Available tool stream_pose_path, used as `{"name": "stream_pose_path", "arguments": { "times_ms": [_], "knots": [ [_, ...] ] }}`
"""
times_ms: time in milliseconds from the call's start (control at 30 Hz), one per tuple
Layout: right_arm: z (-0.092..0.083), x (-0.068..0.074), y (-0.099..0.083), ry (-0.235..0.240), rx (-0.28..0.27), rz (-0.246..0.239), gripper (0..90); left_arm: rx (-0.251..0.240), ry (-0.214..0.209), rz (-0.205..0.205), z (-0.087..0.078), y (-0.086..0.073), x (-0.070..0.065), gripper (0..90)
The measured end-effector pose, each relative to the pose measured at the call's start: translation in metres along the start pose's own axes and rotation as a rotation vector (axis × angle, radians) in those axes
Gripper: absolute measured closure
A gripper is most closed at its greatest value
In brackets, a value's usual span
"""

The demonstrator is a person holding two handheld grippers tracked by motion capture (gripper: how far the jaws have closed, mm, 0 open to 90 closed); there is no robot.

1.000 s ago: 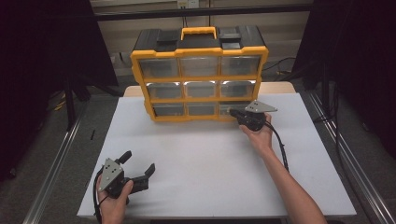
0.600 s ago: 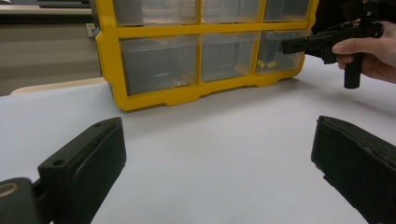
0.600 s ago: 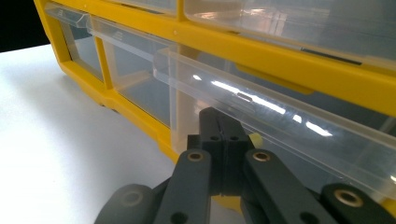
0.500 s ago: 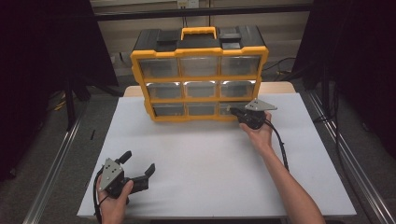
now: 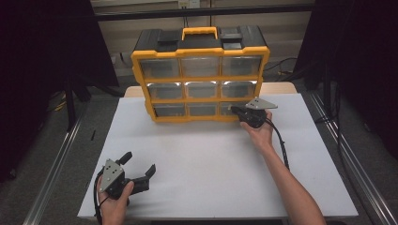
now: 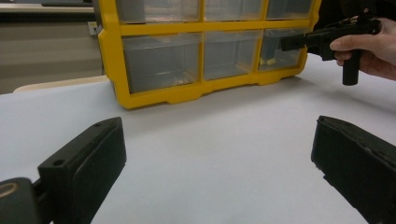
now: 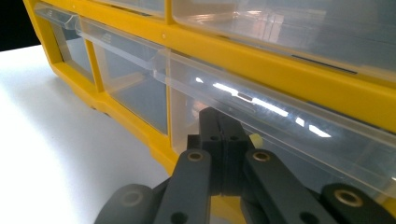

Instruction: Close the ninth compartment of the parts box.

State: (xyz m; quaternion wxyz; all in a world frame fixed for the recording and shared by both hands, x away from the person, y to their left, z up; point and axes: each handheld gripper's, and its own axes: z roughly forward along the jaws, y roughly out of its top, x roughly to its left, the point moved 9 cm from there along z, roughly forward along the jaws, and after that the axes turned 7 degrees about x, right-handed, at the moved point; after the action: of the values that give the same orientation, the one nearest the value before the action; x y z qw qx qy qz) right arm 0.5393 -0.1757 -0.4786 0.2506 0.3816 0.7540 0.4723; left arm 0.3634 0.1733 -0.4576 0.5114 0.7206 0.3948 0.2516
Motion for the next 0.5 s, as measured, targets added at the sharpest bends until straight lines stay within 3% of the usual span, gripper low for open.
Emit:
{"name": "stream_pose_path", "arguments": {
  "times_ms": [500],
  "knots": [
    [0.0069, -0.0039, -0.0001, -0.003, -0.007, 0.009, 90.0, 0.027, -0.001, 0.010, 0.0082, -0.0025, -0.0029, 3.3]
  ]
}}
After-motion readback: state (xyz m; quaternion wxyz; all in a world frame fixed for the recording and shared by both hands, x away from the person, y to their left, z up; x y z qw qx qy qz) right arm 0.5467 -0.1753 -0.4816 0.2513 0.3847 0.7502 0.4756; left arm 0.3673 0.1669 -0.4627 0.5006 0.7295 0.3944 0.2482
